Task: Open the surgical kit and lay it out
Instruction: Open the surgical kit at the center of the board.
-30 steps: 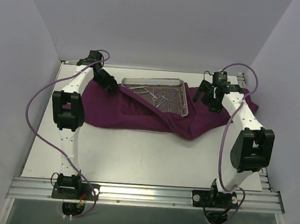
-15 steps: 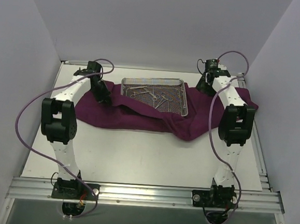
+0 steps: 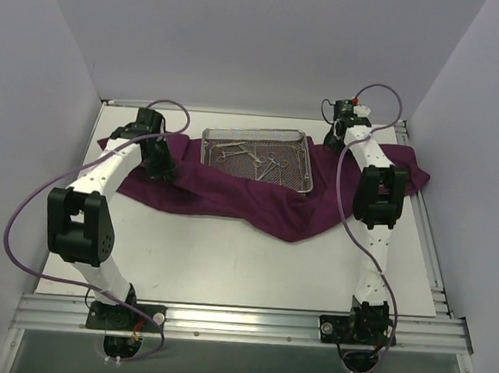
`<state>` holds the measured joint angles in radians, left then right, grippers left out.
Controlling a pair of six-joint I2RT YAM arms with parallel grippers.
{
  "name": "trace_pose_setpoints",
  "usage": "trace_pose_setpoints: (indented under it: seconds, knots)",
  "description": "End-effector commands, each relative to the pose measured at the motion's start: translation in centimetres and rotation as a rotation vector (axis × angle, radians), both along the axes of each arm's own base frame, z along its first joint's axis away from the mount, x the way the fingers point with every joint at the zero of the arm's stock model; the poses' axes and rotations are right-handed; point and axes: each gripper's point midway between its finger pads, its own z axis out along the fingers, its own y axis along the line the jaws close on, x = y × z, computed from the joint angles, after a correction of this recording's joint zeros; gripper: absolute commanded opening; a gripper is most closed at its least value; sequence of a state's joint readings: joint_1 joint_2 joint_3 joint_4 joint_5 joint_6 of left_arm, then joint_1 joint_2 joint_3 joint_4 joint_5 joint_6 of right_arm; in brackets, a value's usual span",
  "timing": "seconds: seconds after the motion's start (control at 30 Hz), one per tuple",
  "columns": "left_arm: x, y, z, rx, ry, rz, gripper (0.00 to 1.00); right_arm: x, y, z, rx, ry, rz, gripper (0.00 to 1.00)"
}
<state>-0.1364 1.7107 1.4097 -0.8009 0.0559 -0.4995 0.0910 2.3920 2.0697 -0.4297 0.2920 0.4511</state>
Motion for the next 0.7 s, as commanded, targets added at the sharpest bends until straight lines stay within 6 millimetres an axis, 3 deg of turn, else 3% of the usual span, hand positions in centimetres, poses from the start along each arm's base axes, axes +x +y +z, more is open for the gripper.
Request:
trace_pose_setpoints:
  seconds: [0.0,0.07,0.5,0.67]
  knots:
    - [0.3,-0.4,1.5,0.020,-0.064,-0.046,0.02,2.5,-1.0,2.7,-0.053,-0.096,-0.023,0.55]
    - [0.4,-0.7,1.5,0.018,-0.062,-0.053,0.02,2.7,-1.4,1.5,-0.067,-0.073,-0.037,0.53]
    - [0.2,-1.6,2.4,-0.005,-0.076,-0.071,0.02,4.2,-2.8,0.3,-0.105,-0.082,-0.076,0.42]
    - [0.2,-1.6,2.1,-0.005,-0.067,-0.073,0.02,4.2,-3.7,-0.1,-0.102,-0.078,-0.090,0.29]
